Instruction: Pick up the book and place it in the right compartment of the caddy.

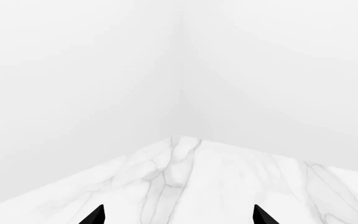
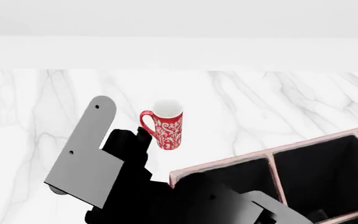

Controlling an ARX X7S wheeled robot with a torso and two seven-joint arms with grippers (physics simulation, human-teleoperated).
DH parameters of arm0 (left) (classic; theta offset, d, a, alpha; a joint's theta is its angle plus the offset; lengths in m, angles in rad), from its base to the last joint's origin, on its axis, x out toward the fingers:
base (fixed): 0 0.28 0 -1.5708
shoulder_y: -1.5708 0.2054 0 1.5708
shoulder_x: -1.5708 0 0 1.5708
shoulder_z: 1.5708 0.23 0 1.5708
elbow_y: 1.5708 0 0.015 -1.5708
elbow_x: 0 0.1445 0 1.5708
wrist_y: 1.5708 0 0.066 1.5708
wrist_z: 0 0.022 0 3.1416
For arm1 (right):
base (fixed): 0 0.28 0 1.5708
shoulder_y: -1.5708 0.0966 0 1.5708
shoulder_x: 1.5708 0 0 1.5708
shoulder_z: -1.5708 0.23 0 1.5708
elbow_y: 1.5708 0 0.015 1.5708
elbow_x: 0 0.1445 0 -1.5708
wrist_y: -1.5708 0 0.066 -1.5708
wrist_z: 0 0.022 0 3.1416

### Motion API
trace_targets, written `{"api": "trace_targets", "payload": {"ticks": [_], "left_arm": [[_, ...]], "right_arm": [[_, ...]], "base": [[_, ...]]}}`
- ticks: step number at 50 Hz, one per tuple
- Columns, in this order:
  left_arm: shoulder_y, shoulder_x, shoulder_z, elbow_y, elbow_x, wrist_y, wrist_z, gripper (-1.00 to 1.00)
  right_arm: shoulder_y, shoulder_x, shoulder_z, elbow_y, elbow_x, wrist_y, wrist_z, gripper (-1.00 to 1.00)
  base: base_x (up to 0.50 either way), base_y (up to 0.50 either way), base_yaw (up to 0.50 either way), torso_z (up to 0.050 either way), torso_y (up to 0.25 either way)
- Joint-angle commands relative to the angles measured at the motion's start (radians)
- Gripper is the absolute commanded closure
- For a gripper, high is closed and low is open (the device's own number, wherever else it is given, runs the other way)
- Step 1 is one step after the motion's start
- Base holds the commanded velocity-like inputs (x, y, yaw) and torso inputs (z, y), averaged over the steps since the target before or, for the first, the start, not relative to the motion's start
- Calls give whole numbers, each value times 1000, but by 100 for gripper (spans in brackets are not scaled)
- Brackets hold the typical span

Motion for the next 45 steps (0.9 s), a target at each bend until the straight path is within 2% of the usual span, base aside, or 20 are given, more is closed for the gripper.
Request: {"api": "trace_targets", "payload": {"ticks": [1, 20, 45], "left_arm": [[1, 2, -10, 4, 11, -2, 4, -100], [3, -6, -6, 3, 9, -2, -2, -100], [1, -16, 7, 2, 11, -6, -10, -100]], "right_arm": [[-12, 29, -75, -25, -3, -45, -58, -100], [-65, -4, -142, -66, 17, -81, -59, -100], [-142, 8, -275, 104, -94, -288, -96, -100]], "base": [[0, 0, 0, 0, 0], [0, 0, 0, 0, 0], [0, 0, 0, 0, 0]]}}
